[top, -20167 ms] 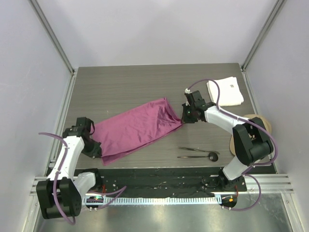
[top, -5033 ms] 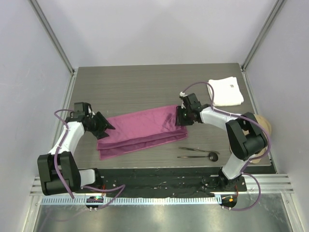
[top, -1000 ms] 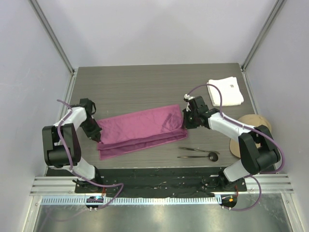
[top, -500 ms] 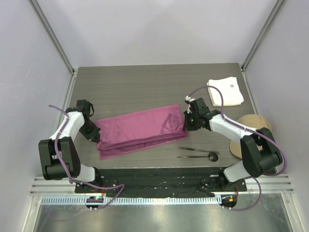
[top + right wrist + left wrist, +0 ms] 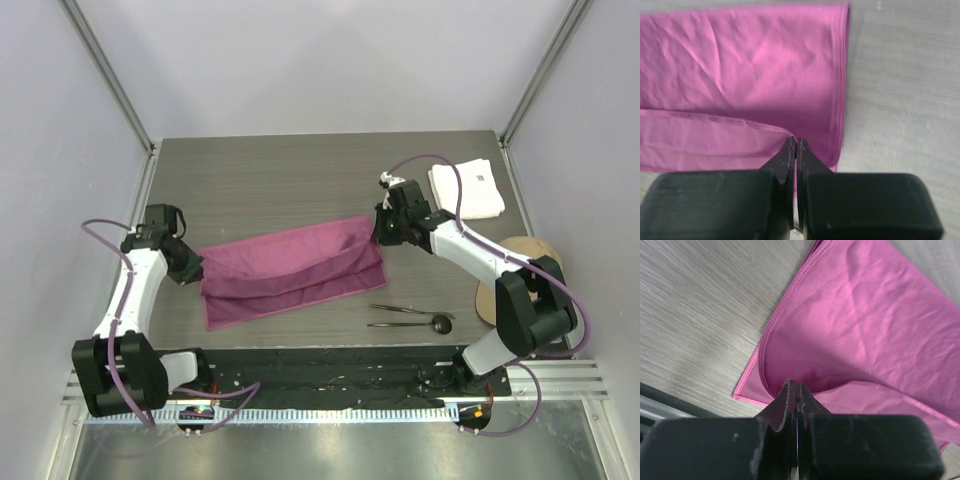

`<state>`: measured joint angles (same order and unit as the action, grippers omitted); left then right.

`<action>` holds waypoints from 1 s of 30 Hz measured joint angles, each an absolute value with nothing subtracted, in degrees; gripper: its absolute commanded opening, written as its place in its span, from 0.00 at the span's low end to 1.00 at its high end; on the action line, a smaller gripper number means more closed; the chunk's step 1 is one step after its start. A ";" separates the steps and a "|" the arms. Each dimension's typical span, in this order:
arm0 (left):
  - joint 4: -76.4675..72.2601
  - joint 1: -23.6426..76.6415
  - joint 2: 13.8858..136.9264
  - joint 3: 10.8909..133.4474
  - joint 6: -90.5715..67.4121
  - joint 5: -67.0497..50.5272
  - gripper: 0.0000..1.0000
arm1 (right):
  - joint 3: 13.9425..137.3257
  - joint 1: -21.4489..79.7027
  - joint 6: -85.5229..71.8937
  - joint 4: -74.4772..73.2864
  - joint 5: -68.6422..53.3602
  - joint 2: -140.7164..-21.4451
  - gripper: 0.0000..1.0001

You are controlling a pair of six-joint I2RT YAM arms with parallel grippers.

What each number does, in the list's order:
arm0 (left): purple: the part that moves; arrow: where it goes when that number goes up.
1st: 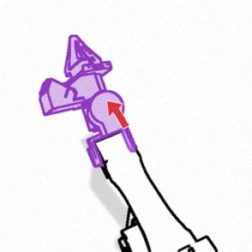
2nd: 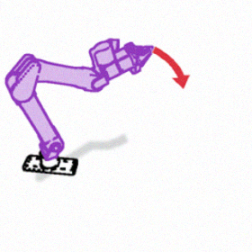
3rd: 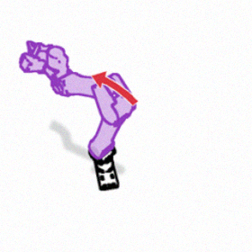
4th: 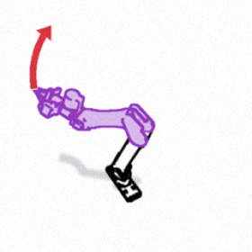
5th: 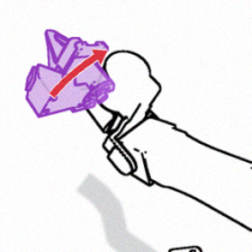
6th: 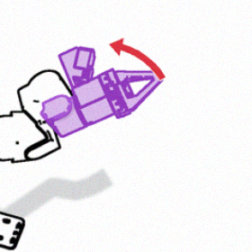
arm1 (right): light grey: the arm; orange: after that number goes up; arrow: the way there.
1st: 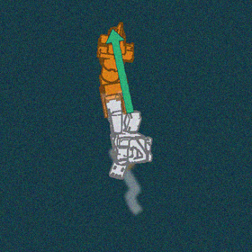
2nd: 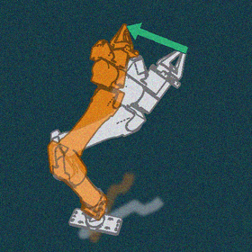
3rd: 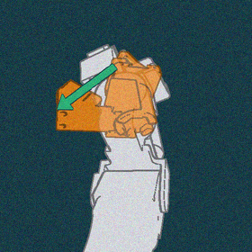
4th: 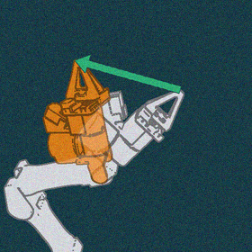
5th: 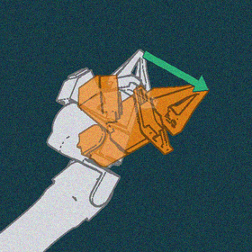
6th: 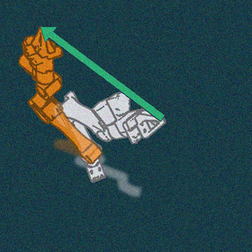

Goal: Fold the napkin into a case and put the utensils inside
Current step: Fold and flatten the napkin at the center of the board.

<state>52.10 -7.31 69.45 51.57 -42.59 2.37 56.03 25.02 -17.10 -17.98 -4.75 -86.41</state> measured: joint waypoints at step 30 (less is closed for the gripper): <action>23.03 -8.64 81.52 70.11 -40.07 7.49 0.00 | 104.27 21.61 -10.68 -10.35 -2.90 -116.88 0.01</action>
<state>23.03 -8.64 81.52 70.11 -40.07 7.49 104.27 21.61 -10.68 -10.35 -2.90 -116.88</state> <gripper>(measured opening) 0.012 0.023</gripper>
